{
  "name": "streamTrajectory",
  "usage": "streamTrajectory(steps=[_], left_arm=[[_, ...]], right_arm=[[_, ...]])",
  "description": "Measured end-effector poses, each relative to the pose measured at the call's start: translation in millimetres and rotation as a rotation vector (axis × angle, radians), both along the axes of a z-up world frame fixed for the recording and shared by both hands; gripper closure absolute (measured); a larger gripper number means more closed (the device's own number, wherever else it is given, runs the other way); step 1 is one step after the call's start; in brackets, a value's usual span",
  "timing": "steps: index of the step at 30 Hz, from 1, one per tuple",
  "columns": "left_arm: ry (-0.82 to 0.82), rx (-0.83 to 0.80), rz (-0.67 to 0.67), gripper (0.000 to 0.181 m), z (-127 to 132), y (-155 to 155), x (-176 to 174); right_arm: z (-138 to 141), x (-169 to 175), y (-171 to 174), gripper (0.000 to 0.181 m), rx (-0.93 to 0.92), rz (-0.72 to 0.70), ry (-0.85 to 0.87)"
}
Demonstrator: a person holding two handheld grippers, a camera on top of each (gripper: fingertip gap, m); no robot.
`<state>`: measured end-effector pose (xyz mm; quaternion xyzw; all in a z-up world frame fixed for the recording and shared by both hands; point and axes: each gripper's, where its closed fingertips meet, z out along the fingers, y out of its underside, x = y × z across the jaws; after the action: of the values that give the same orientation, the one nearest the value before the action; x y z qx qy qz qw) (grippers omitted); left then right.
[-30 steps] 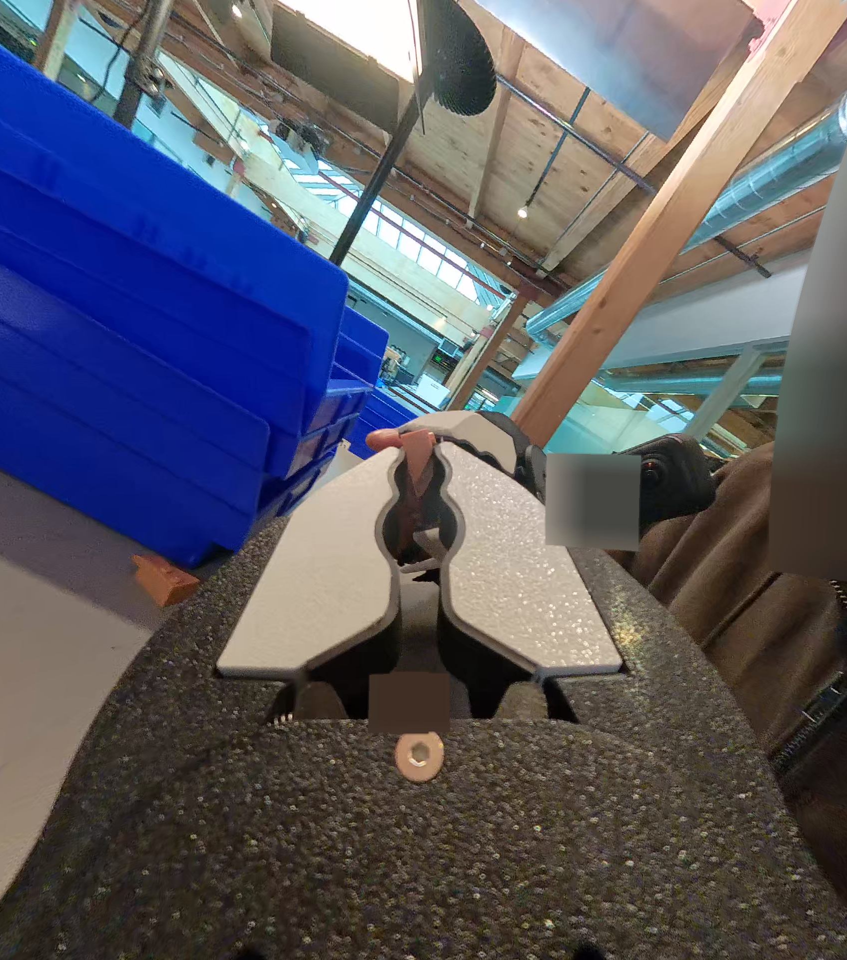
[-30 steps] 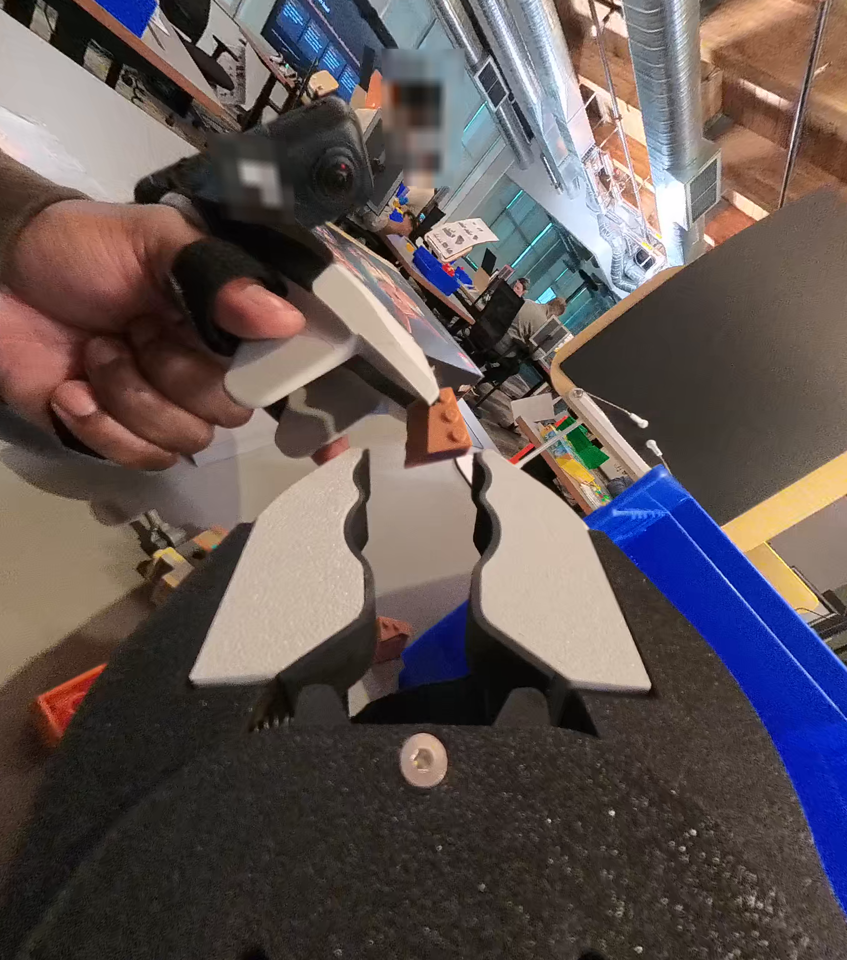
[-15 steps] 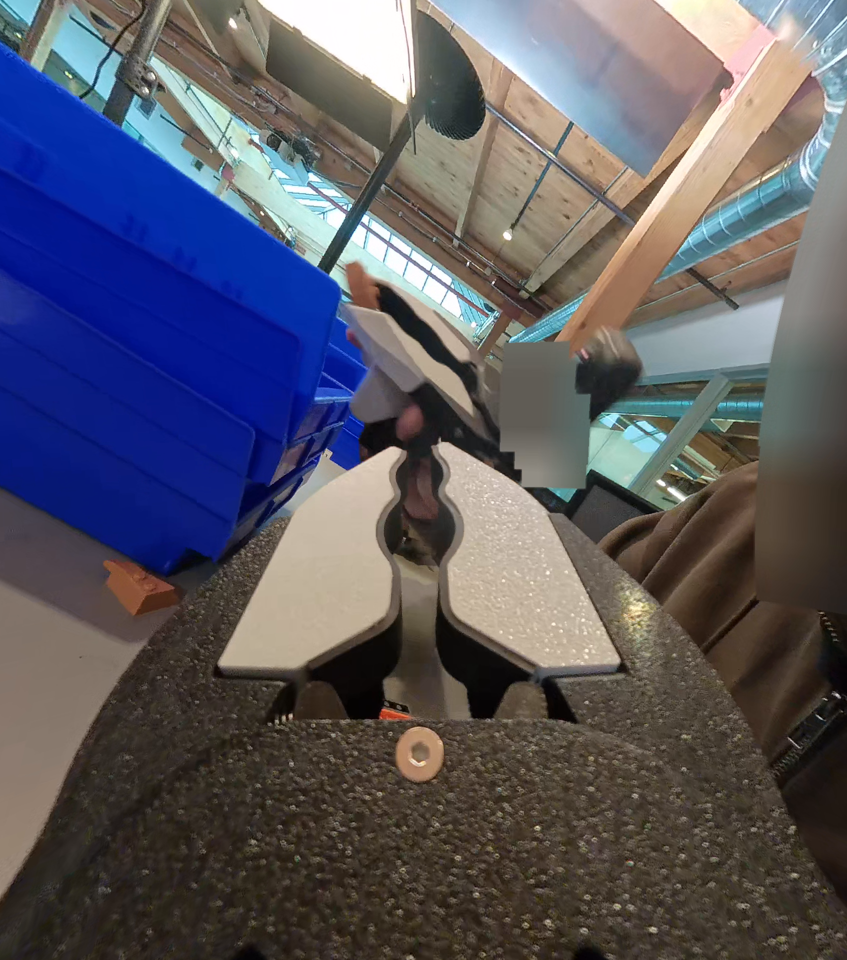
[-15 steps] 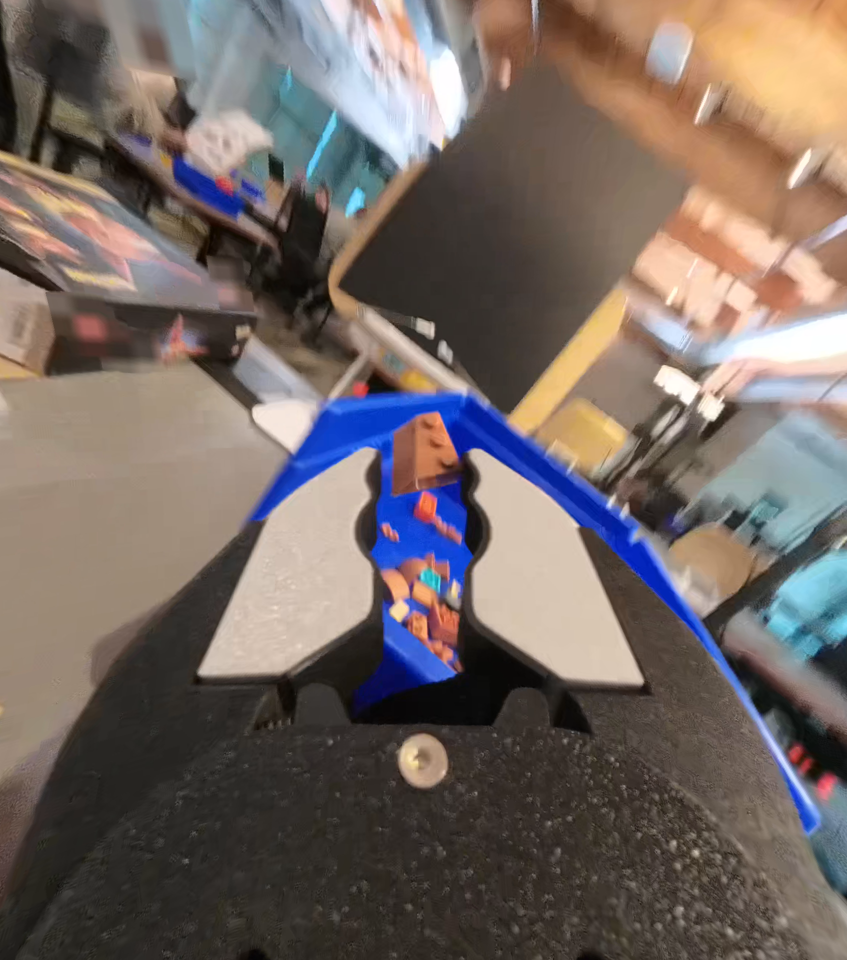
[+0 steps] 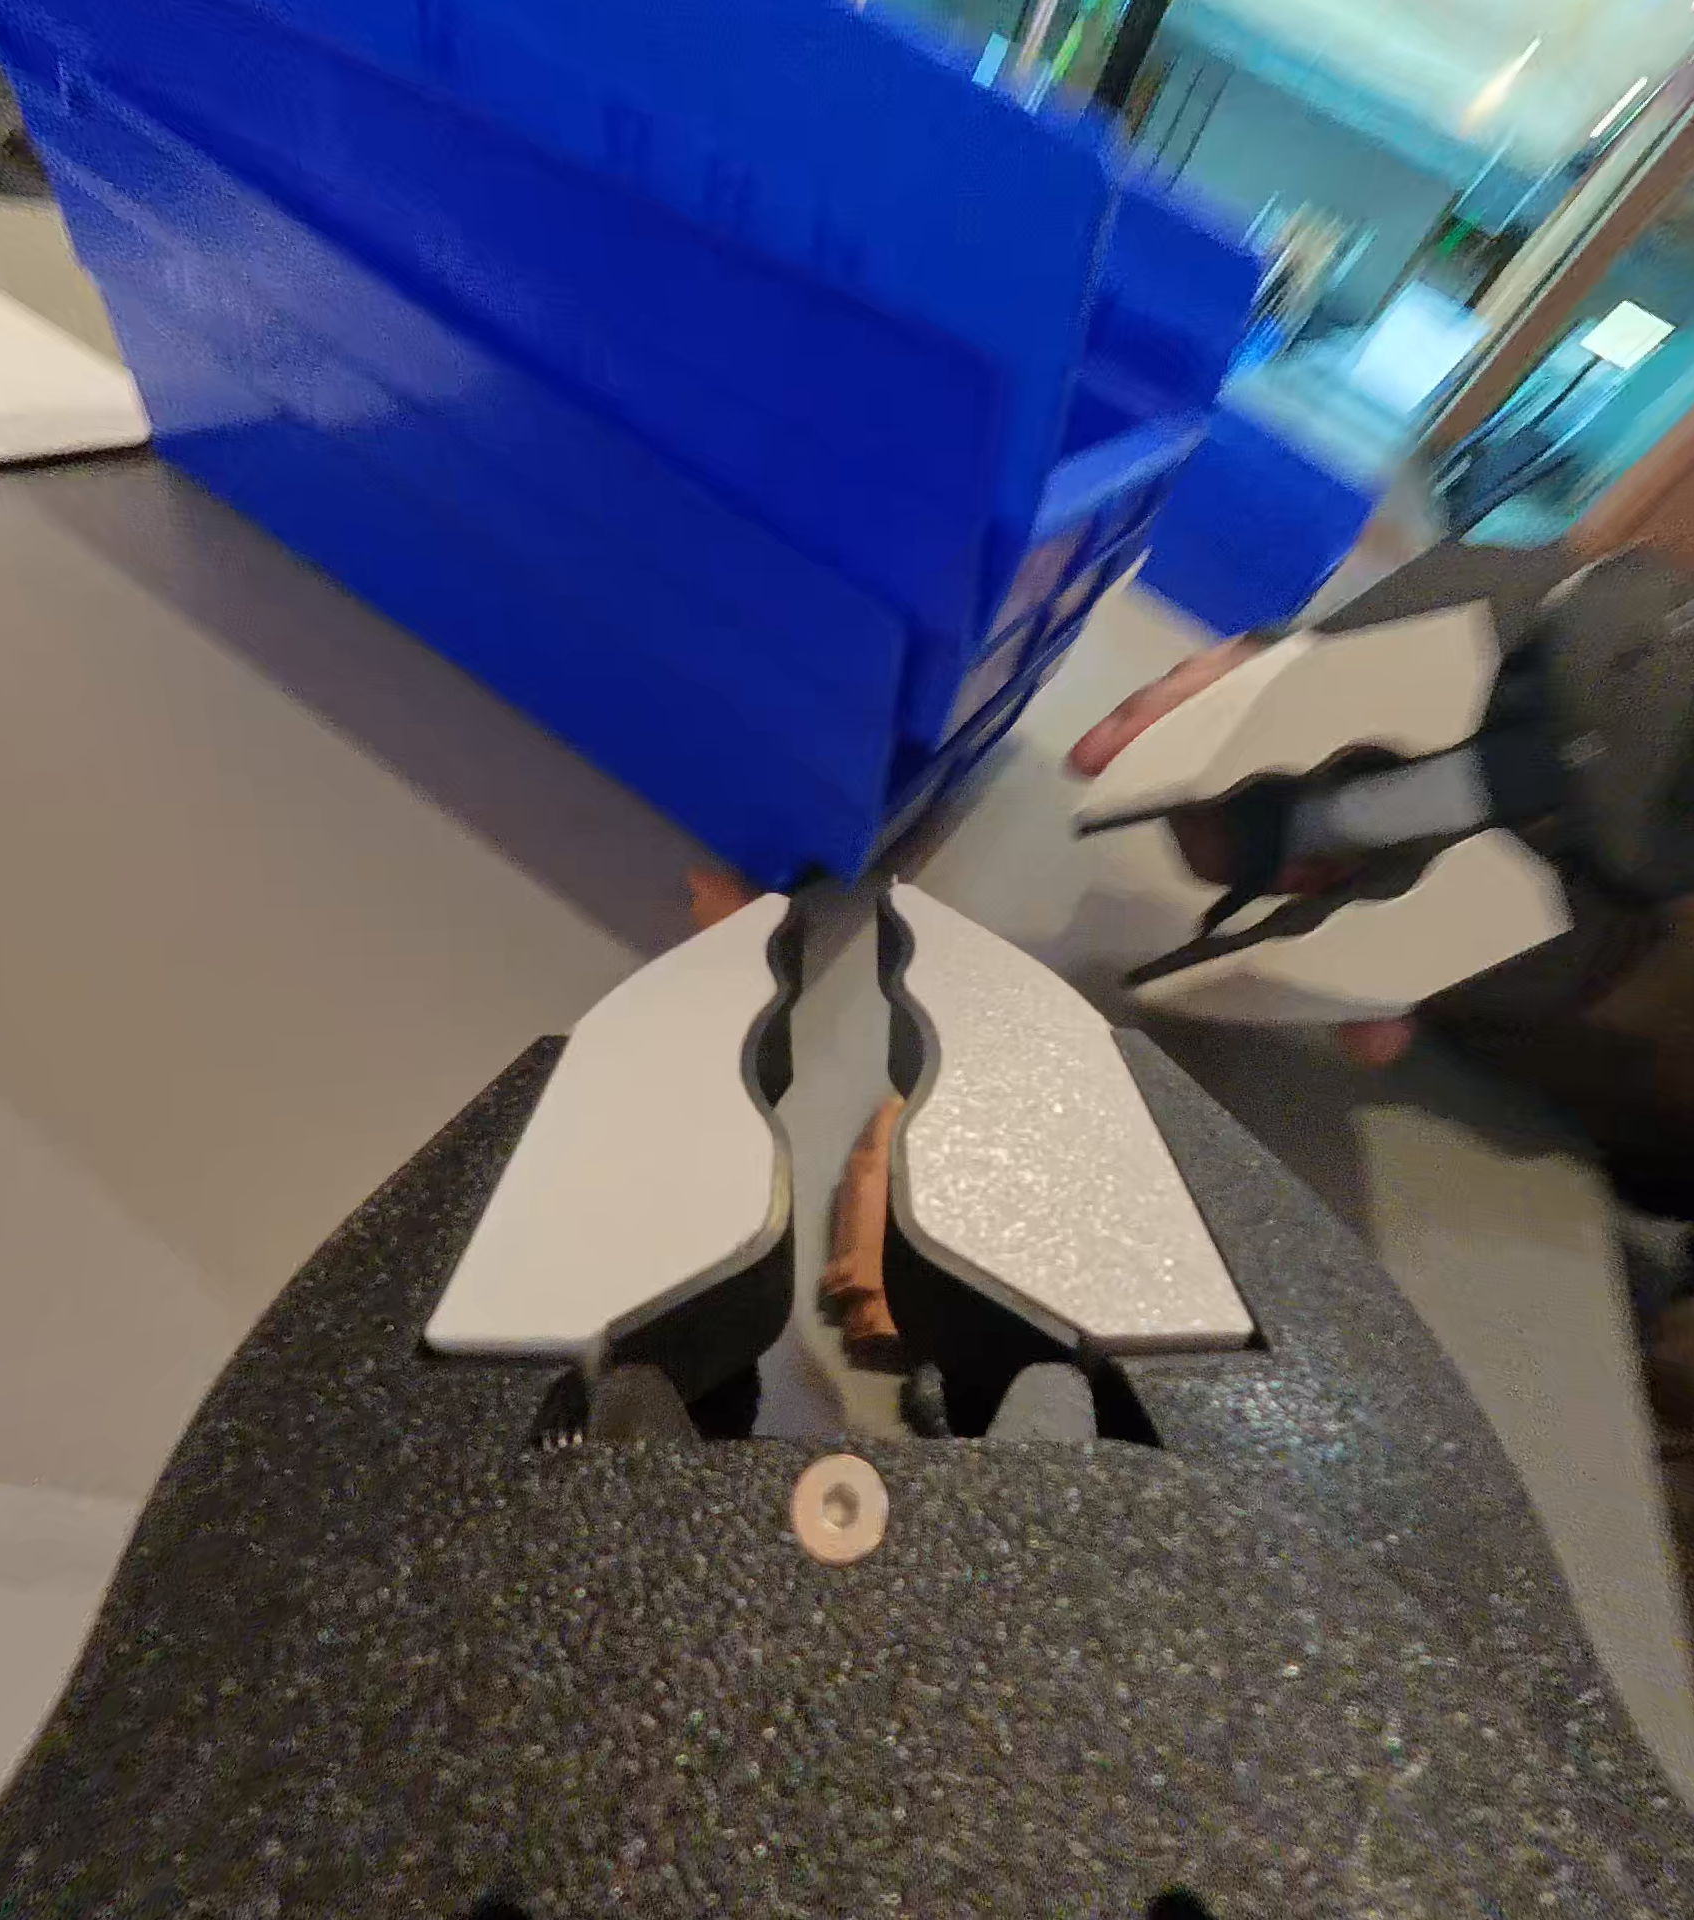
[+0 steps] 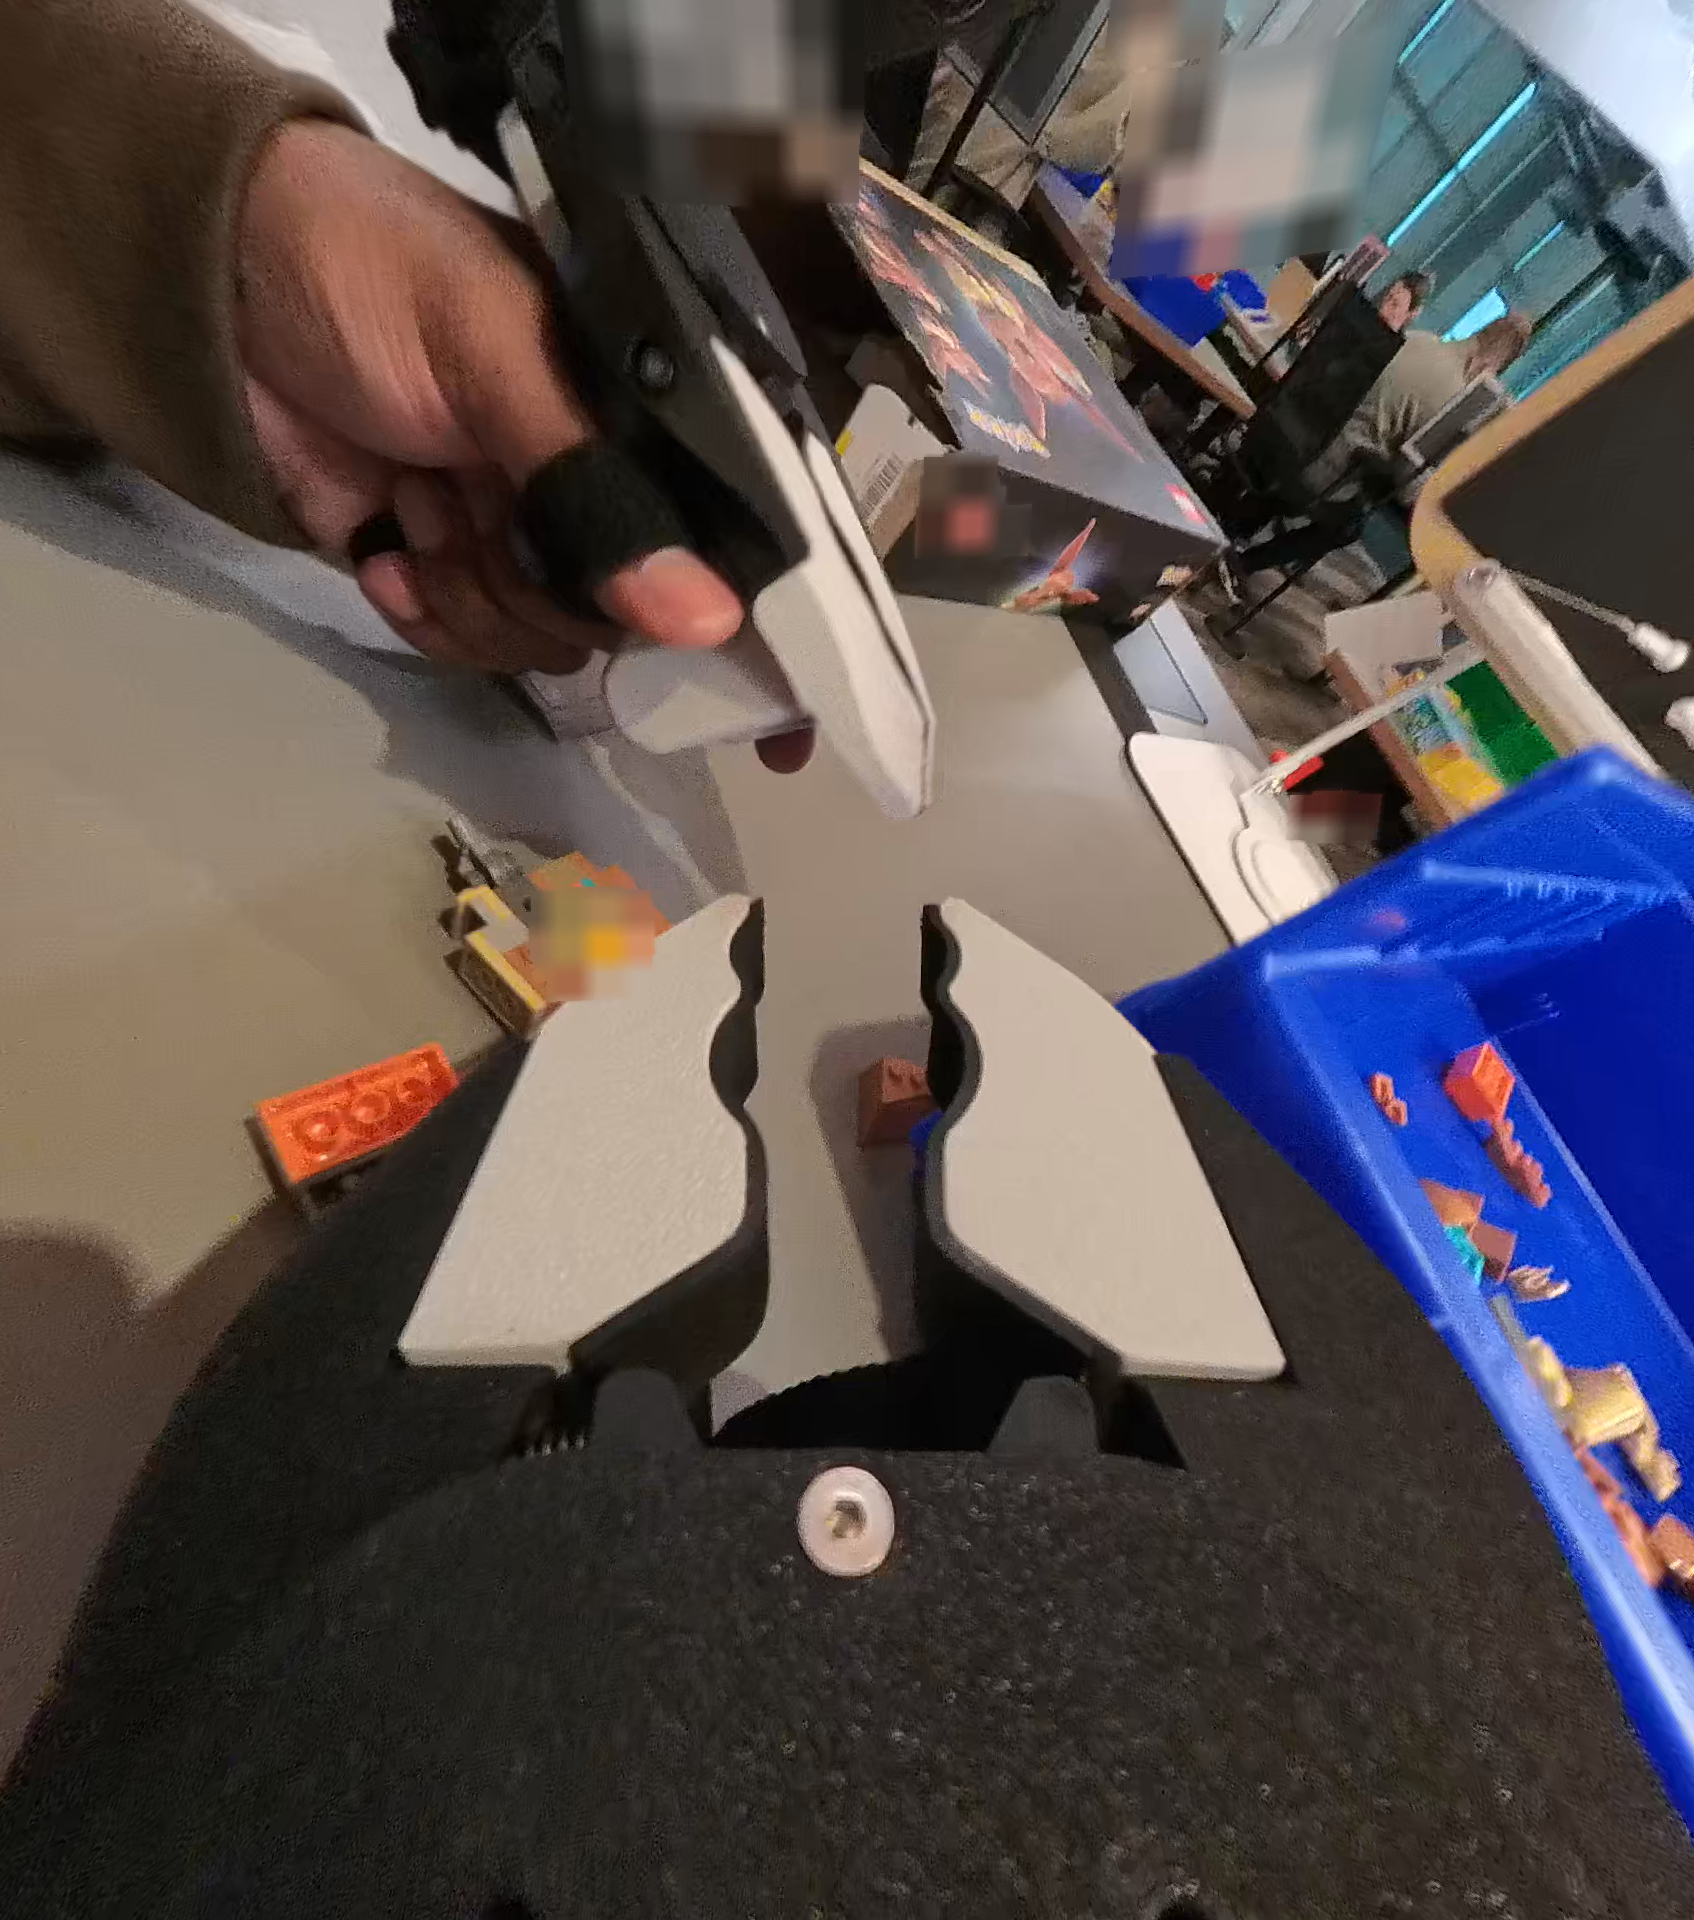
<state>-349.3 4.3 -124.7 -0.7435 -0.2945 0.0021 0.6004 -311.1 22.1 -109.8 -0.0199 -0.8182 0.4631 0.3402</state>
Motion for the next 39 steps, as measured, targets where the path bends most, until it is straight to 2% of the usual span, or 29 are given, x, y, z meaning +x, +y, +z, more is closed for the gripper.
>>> streamTrajectory(steps=[3, 6, 10, 15, 16, 18, 21, 28, 32, 37, 39], left_arm=[[-0.045, -0.268, -0.012, 0.151, -31.0, 11.3, -8.6], [-0.067, -0.406, -0.036, 0.146, -45.8, 28.3, -16.0], [-0.09, -0.503, -0.021, 0.144, -59.0, 45.1, -29.6], [-0.053, -0.597, -0.008, 0.143, -76.3, 49.2, -32.7], [-0.036, -0.61, -0.006, 0.144, -77.1, 48.9, -33.1], [0.009, -0.636, -0.042, 0.159, -77.8, 48.3, -30.0], [0.05, -0.625, -0.083, 0.162, -76.1, 41.4, -24.7], [0.184, -0.398, -0.163, 0.166, -28.7, 8.4, -18.2], [0.228, -0.152, -0.229, 0.166, 7.4, 0.4, -4.9], [0.32, 0.268, -0.085, 0.167, 60.7, -23.8, -10.9], [0.317, 0.383, -0.001, 0.167, 70.7, -36.8, -16.3]], right_arm=[[1.9, -6.7, 15.2, 0.158, -0.074, -0.036, -0.042], [8.8, -13.1, 32.3, 0.163, -0.145, -0.088, -0.025], [12.5, -14.9, 46.0, 0.167, -0.218, -0.126, -0.015], [6.5, -9.7, 45.1, 0.168, -0.222, -0.112, -0.03], [4.3, -7.8, 42.7, 0.168, -0.217, -0.103, -0.035], [-0.7, -4.0, 37.0, 0.168, -0.203, -0.083, -0.043], [-7.9, -0.6, 30.8, 0.168, -0.179, -0.066, -0.04], [-15.8, -5.1, 27.9, 0.166, -0.209, -0.059, -0.031], [0.4, -11.0, 24.1, 0.163, -0.249, -0.076, 0.066], [40.8, -7.7, -13.2, 0.163, -0.307, -0.012, 0.232], [46.2, -6.3, -35.8, 0.162, -0.308, 0.037, 0.279]])
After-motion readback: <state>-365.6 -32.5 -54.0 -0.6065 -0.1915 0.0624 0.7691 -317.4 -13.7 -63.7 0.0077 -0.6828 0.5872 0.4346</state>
